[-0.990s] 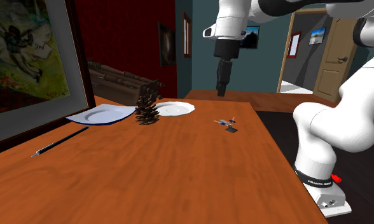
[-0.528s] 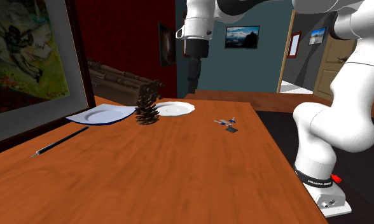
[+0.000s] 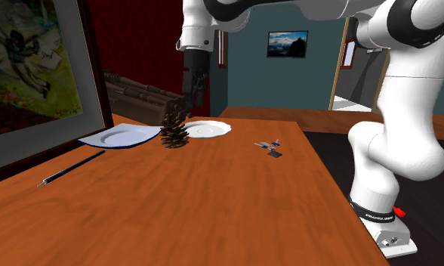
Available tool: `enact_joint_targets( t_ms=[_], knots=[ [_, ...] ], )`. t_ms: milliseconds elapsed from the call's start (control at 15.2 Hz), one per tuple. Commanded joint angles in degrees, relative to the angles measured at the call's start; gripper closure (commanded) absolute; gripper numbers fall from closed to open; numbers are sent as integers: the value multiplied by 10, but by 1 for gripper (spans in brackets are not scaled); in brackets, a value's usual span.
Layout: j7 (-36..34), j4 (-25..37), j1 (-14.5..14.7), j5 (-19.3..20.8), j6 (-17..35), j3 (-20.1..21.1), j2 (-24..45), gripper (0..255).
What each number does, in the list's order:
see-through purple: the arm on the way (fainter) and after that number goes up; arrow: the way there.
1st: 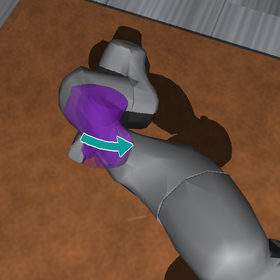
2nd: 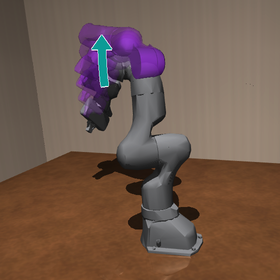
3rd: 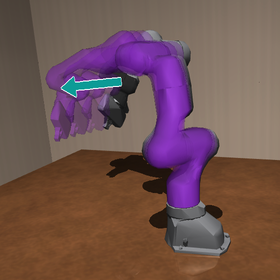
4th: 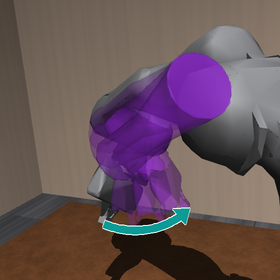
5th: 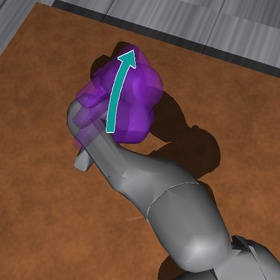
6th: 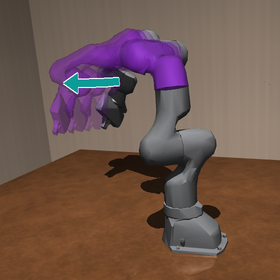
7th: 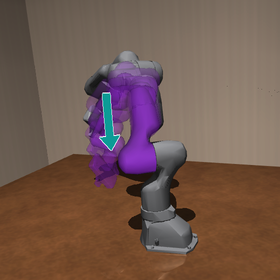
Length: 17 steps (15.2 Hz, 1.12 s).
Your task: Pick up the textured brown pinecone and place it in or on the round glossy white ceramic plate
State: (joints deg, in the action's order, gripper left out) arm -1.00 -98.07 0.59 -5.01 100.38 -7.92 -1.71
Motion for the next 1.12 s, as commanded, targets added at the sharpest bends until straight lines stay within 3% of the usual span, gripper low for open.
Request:
enact_joint_targets(
  t_ms=[0, 264, 330, 792, 1056],
  knots=[
    [8, 67, -5, -16, -17, -6, 53, 0],
    [18, 215, -22, -51, -59, -12, 166, 0],
    [18, 227, -24, -54, -63, -12, 175, 0],
    [20, 159, -18, -53, -2, -9, 167, 0],
    [20, 159, -18, -53, -2, -9, 167, 0]
  ],
)
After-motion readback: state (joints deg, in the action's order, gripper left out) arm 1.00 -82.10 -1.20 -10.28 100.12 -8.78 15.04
